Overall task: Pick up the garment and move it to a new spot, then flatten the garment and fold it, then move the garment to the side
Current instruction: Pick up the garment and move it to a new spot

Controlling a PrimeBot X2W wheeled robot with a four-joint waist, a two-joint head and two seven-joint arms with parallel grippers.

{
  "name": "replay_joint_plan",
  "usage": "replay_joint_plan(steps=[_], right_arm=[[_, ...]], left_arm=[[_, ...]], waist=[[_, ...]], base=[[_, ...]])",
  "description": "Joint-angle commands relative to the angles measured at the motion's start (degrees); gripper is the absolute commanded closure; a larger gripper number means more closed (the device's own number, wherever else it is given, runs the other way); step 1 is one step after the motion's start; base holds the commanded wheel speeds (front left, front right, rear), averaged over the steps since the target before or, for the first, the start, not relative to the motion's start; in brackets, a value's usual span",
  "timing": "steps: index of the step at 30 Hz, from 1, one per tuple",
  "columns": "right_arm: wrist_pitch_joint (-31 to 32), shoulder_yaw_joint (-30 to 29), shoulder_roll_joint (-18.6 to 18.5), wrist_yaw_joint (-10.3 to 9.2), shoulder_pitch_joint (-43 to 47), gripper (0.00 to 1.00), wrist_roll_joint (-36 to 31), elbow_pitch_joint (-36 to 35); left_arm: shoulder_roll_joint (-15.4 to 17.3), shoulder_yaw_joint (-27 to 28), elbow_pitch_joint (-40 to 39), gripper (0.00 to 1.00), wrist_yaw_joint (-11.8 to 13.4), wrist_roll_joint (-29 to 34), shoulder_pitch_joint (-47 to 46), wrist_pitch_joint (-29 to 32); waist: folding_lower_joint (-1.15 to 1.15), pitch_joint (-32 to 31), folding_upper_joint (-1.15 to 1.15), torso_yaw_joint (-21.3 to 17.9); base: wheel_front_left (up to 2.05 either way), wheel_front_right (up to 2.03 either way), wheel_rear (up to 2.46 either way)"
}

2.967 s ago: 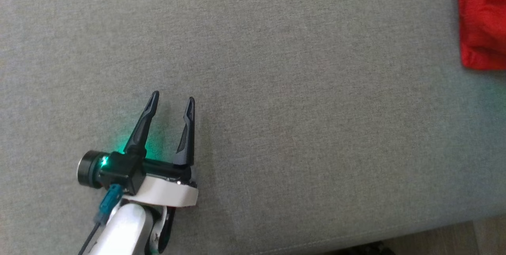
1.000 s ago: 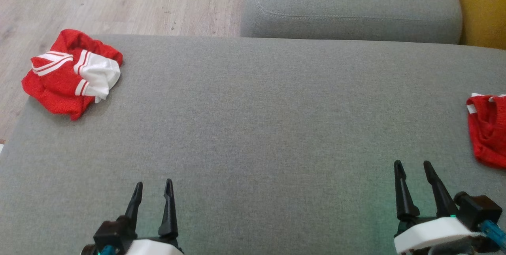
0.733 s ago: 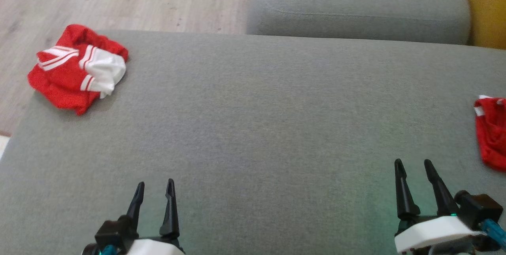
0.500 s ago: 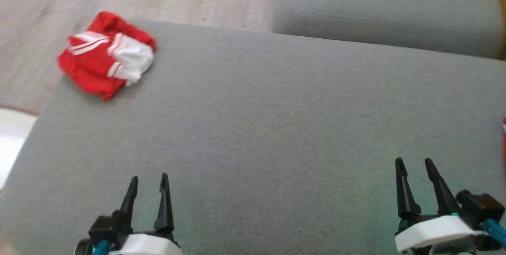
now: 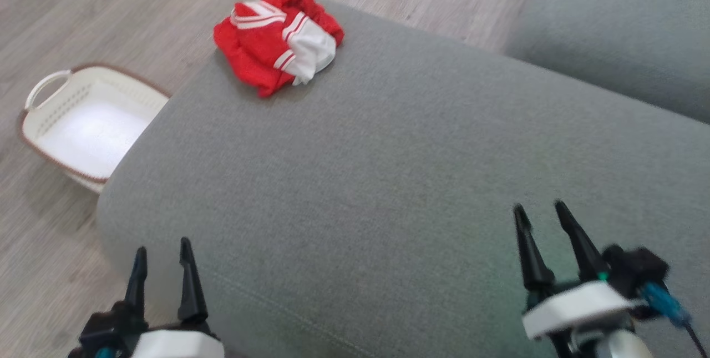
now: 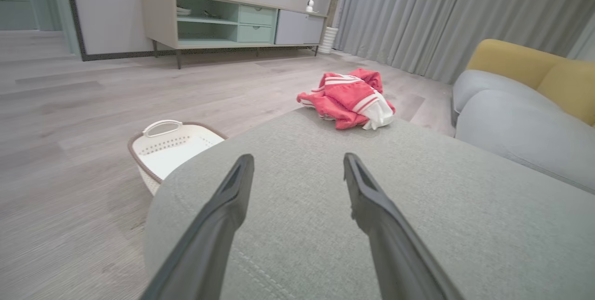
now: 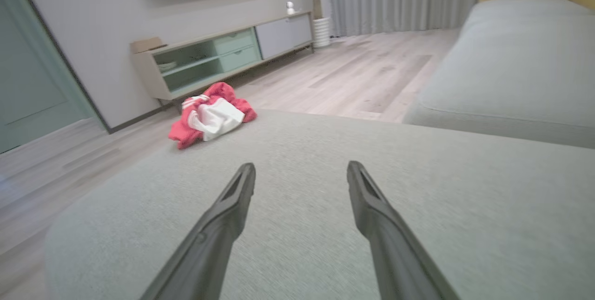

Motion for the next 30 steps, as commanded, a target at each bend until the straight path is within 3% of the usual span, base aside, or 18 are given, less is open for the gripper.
replay_joint_plan(steps=[1,8,15,21,30], right_arm=[[0.2,2.2,-0.4,0.39,-4.1,0.00,-0.6,-1.8],[1.0,5.3,-0.4,0.39,-7.4,0.00,-1.2,-0.9],[1.6,4.0,-0.4,0.39,-8.8,0.00,-3.5,-2.9],[3.5,-0.6,-0.4,0.39,-8.5,0.00,-6.6,-7.5],[8.3,-2.2,-0.4,0.39,-12.3,0.00,-11.4,-15.4]], left_arm=[[0.4,2.8,-2.6,0.00,0.6,-0.1,-1.0,-0.8],[-0.9,4.9,-5.3,0.00,1.3,0.2,1.7,-1.1],[-1.1,5.7,-5.6,0.00,0.0,1.5,-0.9,-1.2],[2.0,7.7,-6.5,0.00,-1.8,1.8,-13.2,-0.1],[9.9,13.1,-2.2,0.00,-3.4,0.7,-40.8,5.7]], waist=[[0.00,1.5,0.00,1.3],[0.00,3.0,0.00,1.8],[0.00,5.9,0.00,1.9],[0.00,9.3,0.00,1.9],[0.00,18.9,0.00,-6.3]], base=[[0.00,0.00,0.00],[0.00,0.00,0.00],[0.00,0.00,0.00],[0.00,0.00,0.00],[0.00,0.00,0.00]])
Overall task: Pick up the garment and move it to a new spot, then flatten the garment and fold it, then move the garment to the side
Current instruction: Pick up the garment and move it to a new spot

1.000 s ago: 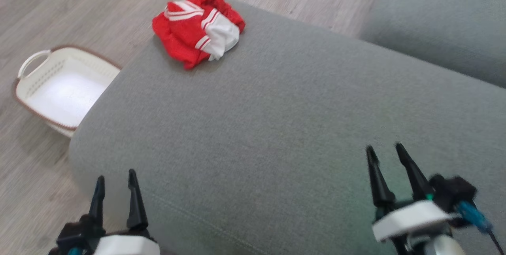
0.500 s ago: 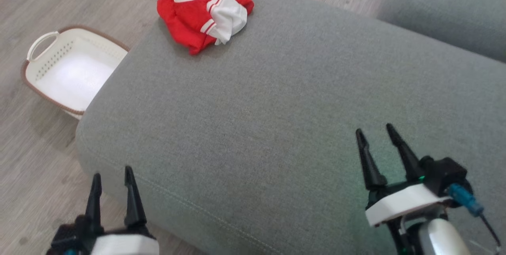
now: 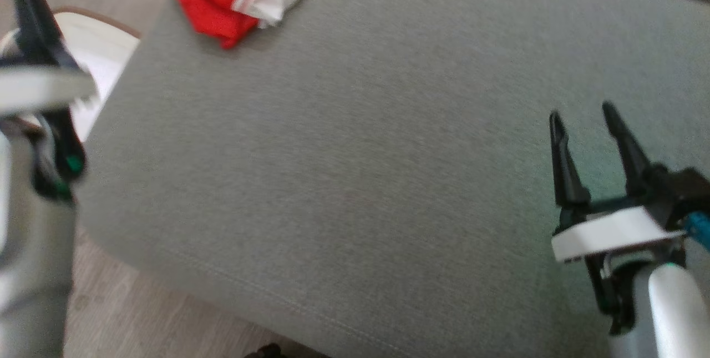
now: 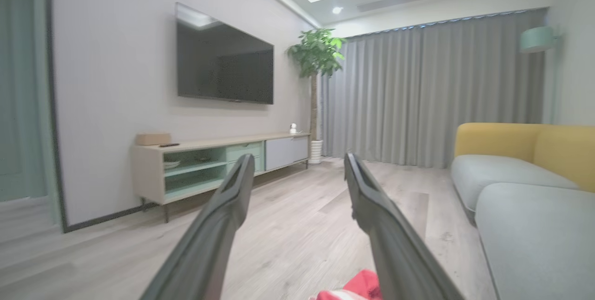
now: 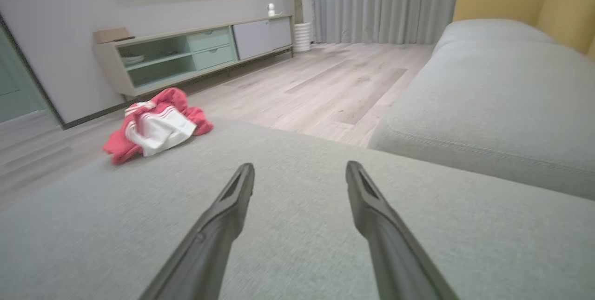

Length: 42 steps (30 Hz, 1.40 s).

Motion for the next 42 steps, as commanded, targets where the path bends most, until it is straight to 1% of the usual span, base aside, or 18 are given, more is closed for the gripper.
replay_joint_plan(steps=[1,5,6,8,10,14,18,20,22,27,30,31,32,33,34,35,37,42], right_arm=[[0.5,1.3,-0.3,0.39,-2.9,0.00,-0.8,-3.2],[2.0,1.6,-0.3,0.39,-5.1,0.00,-2.6,-5.6],[2.0,1.6,-0.3,0.39,-5.1,0.00,-2.6,-5.6],[2.5,1.6,-0.3,0.39,-6.1,0.00,-3.6,-6.5],[3.0,1.4,-0.3,0.39,-6.9,0.00,-4.2,-7.6],[3.8,0.8,-0.3,0.39,-7.9,0.00,-5.3,-9.3],[4.2,0.6,-0.3,0.39,-8.4,0.00,-5.7,-10.4],[4.1,0.4,-0.3,0.39,-8.5,0.00,-5.8,-10.7],[4.0,0.3,-0.3,0.39,-8.6,0.00,-5.9,-10.8],[3.6,0.4,-0.3,0.39,-8.6,0.00,-5.7,-10.6],[3.3,0.7,-0.3,0.39,-8.4,0.00,-5.6,-10.4],[3.2,0.8,-0.3,0.39,-8.3,0.00,-5.6,-10.2],[3.1,0.8,-0.3,0.39,-8.2,0.00,-5.6,-10.0],[3.0,1.1,-0.3,0.39,-8.2,0.00,-5.6,-9.8],[2.9,1.3,-0.3,0.39,-8.2,0.00,-5.5,-9.6],[2.8,1.6,-0.3,0.39,-8.3,0.00,-5.4,-9.3],[2.5,2.0,-0.3,0.39,-8.3,0.00,-5.0,-8.7],[1.2,2.6,-0.3,0.39,-7.9,0.00,-4.0,-6.7]], left_arm=[[3.4,2.8,0.3,0.00,-0.9,-0.7,-6.0,1.1],[5.5,3.7,7.3,0.00,-1.8,-1.4,-15.6,2.9],[5.5,3.7,7.3,0.00,-1.8,-1.4,-15.6,2.9],[5.7,3.6,11.3,0.00,-2.1,-2.0,-19.0,3.9],[6.0,2.5,15.1,0.00,-3.0,-1.7,-21.5,5.0],[4.5,0.7,22.5,0.00,-5.0,-2.6,-24.1,7.0],[2.5,0.2,29.4,0.00,-6.4,-4.9,-24.5,9.7],[2.4,-0.1,32.6,0.00,-6.5,-5.3,-24.3,11.1],[2.7,0.1,35.6,0.00,-6.0,-5.5,-24.3,11.5],[2.8,1.6,41.0,0.00,-4.3,-6.6,-24.4,10.6],[2.1,1.6,43.0,0.00,-4.3,-7.0,-24.5,10.3],[1.9,1.5,43.5,0.03,-4.5,-7.0,-24.6,10.1],[1.7,1.3,43.9,0.48,-4.5,-7.0,-24.6,9.8],[1.6,1.3,44.2,0.65,-4.7,-6.9,-24.7,9.1],[1.6,1.4,44.6,0.92,-4.8,-7.1,-24.9,8.3],[1.6,1.5,45.0,1.00,-5.1,-7.2,-25.1,7.6],[1.7,1.4,45.5,1.00,-5.7,-7.2,-25.4,6.5],[3.1,0.8,45.4,1.00,-7.2,-6.4,-27.1,3.5]], waist=[[-0.01,5.1,0.00,-5.0],[-0.01,9.6,0.00,-8.6],[-0.01,9.6,0.00,-8.6],[-0.01,11.6,0.00,-10.0],[-0.01,13.9,0.00,-11.2],[-0.01,17.5,0.00,-12.4],[-0.01,20.1,0.00,-12.9],[-0.01,21.0,0.00,-13.0],[-0.01,21.6,0.00,-13.1],[-0.01,22.2,0.00,-13.3],[-0.01,22.3,0.00,-13.2],[-0.01,22.3,0.00,-13.1],[-0.01,22.2,0.00,-13.0],[-0.01,22.1,0.00,-13.0],[-0.01,21.8,0.00,-13.1],[-0.01,21.5,0.00,-13.1],[-0.01,20.4,0.00,-13.3],[-0.01,16.2,0.00,-14.3]], base=[[0.00,0.00,0.00],[0.00,0.00,0.00],[0.00,0.00,0.00],[0.00,0.00,0.00],[0.00,0.00,0.00],[0.00,0.00,0.00],[0.00,0.00,0.00],[0.00,0.00,0.00],[0.00,0.00,0.00],[0.00,0.00,0.00],[0.00,0.00,0.00],[0.00,0.00,0.00],[0.00,0.00,0.00],[0.00,0.00,0.00],[0.00,0.00,0.00],[0.00,0.00,0.00],[0.00,0.00,0.00],[0.00,0.00,0.00]])
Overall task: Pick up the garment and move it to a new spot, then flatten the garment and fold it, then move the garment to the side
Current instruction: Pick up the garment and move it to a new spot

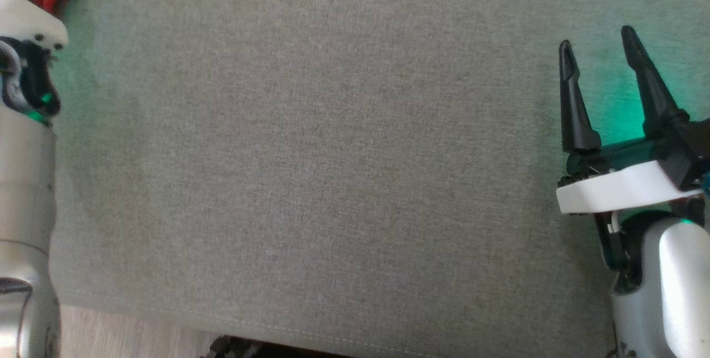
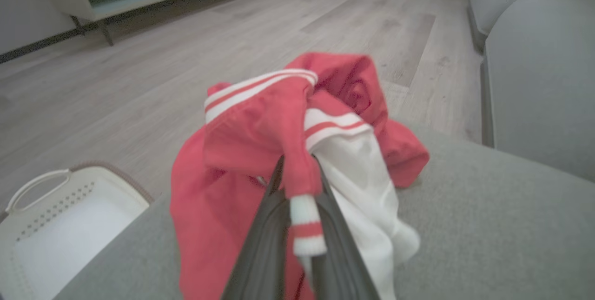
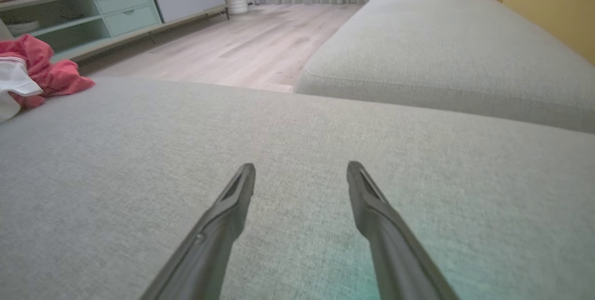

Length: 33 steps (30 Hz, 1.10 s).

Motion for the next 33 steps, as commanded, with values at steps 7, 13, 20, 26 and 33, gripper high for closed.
replay_joint_plan(steps=[7,13,20,26,33], right_arm=[[-3.3,1.2,0.0,0.39,2.0,0.00,4.0,2.9],[-6.2,0.4,0.0,0.39,4.5,0.00,7.1,7.1],[-10.3,0.2,0.0,0.39,8.5,0.00,11.4,13.5],[-13.5,0.0,0.0,0.39,11.3,0.00,14.2,18.0],[-15.6,-1.1,0.0,0.39,11.5,0.00,14.8,20.7]], left_arm=[[5.9,-2.2,-4.3,1.00,-2.7,3.0,-5.0,-1.7],[6.0,-7.1,-8.9,1.00,-3.9,6.7,-6.7,0.6],[2.0,-13.0,-18.9,1.00,-5.7,8.2,-9.0,6.1],[-4.5,-14.8,-29.0,1.00,-6.6,2.9,-9.8,11.9],[-11.8,-16.7,-39.1,1.00,-4.4,-3.9,-2.5,17.1]], waist=[[0.00,-10.7,0.00,-3.4],[0.00,-17.6,0.00,-6.5],[0.00,-26.6,0.00,-12.0],[0.00,-30.5,0.00,-16.3],[0.00,-28.7,0.00,-19.6]], base=[[0.00,0.00,0.00],[0.00,0.00,0.00],[0.00,0.00,0.00],[0.00,0.00,0.00],[0.00,0.00,0.00]])
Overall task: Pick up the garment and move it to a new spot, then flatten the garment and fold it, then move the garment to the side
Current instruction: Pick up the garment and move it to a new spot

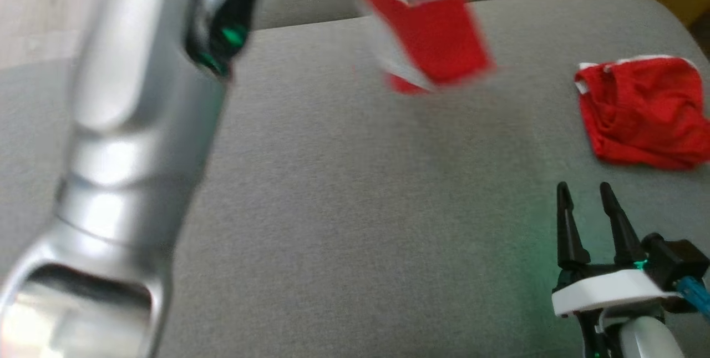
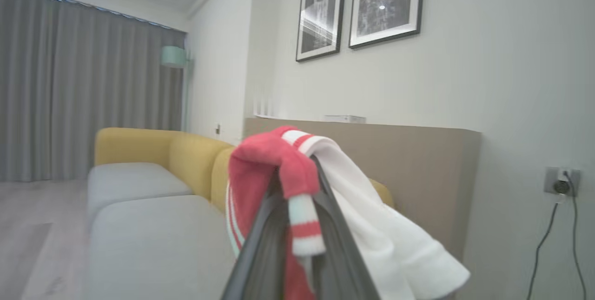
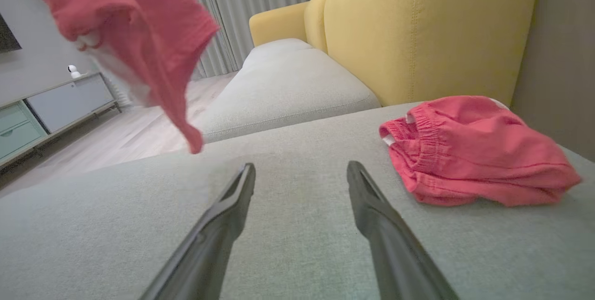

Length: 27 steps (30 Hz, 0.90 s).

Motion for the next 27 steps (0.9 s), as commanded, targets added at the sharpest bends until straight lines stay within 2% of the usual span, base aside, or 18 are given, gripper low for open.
replay_joint_plan(steps=[1,4,9,15,16,17,18,19,27], right_arm=[[-0.8,1.1,-0.3,0.39,-1.9,0.00,-0.1,-1.3],[-1.2,1.1,-0.3,0.39,-2.7,0.00,-0.1,-0.9],[-1.6,1.5,-0.3,0.39,-4.4,0.00,-0.1,-0.7],[-1.9,1.4,-0.3,0.39,-5.8,0.00,-0.7,-0.3],[-1.9,1.4,-0.3,0.39,-5.9,0.00,-0.8,-0.2],[-1.9,1.4,-0.3,0.39,-6.1,0.00,-0.8,-0.1],[-1.9,1.4,-0.3,0.39,-6.2,0.00,-0.9,-0.1],[-1.9,1.4,-0.3,0.39,-6.3,0.00,-1.0,0.0],[-1.6,1.3,-0.3,0.39,-6.7,0.00,-1.9,-0.1]], left_arm=[[1.7,0.9,-1.7,1.00,0.8,-0.4,2.0,0.3],[1.3,0.2,-2.0,1.00,2.5,-1.4,9.5,-0.5],[3.6,-0.2,2.9,1.00,4.6,-0.3,21.3,-4.0],[6.5,0.6,9.7,1.00,5.9,1.3,27.9,-9.4],[6.8,0.9,10.6,0.86,6.2,1.6,28.3,-10.5],[7.0,1.3,11.5,0.62,6.4,1.6,28.7,-11.5],[7.1,1.7,12.3,0.05,6.4,1.4,29.0,-12.5],[7.2,1.9,13.1,0.00,6.4,1.3,29.3,-13.3],[6.8,2.2,16.8,0.00,5.1,1.0,29.6,-17.2]], waist=[[0.02,1.0,-0.01,-0.6],[0.02,2.5,-0.01,-1.0],[0.02,5.2,-0.01,-1.5],[0.02,7.6,-0.01,-1.3],[0.02,7.9,-0.01,-1.1],[0.02,8.0,-0.01,-1.0],[0.02,8.2,-0.01,-0.9],[0.02,8.3,-0.01,-0.7],[0.02,8.6,-0.01,1.0]], base=[[0.00,0.00,0.00],[0.00,0.00,0.00],[0.00,0.00,0.00],[0.00,0.00,0.00],[0.00,0.00,0.00],[0.00,0.00,0.00],[0.00,0.00,0.00],[0.00,0.00,0.00],[0.00,0.00,0.00]])
